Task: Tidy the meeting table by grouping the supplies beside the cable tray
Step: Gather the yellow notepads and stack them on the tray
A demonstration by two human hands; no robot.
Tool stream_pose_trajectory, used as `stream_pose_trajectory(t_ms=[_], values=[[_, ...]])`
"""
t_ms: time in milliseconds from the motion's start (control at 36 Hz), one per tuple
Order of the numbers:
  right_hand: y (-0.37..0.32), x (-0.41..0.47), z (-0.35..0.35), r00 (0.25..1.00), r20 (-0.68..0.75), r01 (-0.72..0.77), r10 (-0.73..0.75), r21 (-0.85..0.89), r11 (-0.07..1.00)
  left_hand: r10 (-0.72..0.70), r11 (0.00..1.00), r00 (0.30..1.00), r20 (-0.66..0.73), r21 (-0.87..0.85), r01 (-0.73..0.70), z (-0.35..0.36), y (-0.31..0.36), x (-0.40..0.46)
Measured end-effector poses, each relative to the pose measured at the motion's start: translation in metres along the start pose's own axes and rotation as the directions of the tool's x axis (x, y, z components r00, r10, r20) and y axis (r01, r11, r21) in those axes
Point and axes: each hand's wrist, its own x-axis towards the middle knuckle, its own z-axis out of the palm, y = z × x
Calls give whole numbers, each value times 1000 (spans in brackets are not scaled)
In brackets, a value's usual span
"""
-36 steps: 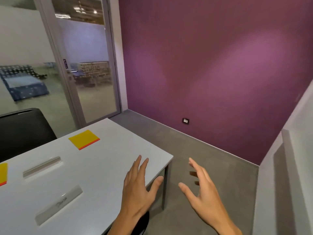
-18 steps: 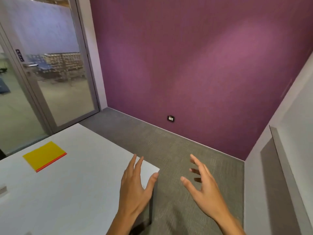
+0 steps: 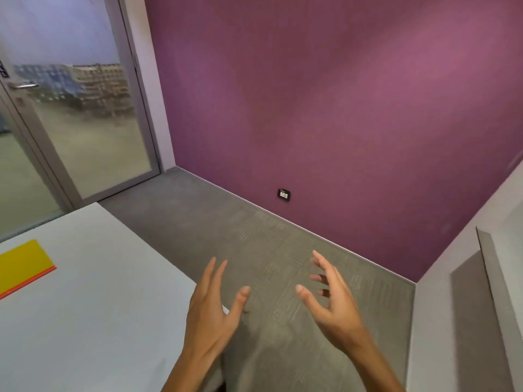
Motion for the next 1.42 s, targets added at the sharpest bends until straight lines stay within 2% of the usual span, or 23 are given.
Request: stream_pose_trajectory(t_ms=[250, 500, 778, 1083, 1278, 1417], values=[[55, 101, -69, 984, 163, 76, -71, -23, 997, -61, 996, 994, -86, -67, 55, 84, 66, 71], [87, 205, -68, 967, 221, 123, -128, 37, 992, -181, 982, 977, -111, -68, 175, 118, 68, 139], [106, 350, 4, 891, 417, 220, -181, -47, 974, -262, 962, 948, -180, -120, 243, 129, 14, 267], [64, 521, 112, 822, 516, 257, -239, 38, 966, -433, 901, 830, -352, -151, 406, 54, -75, 393], [47, 588, 204, 706, 645, 274, -292, 132, 953, -535, 842, 716, -448, -207, 499, 24, -116, 438], [33, 642, 272, 606, 735, 252, -305, 187, 950, -577, 799, 650, -495, -176, 575, 6, -143, 476]])
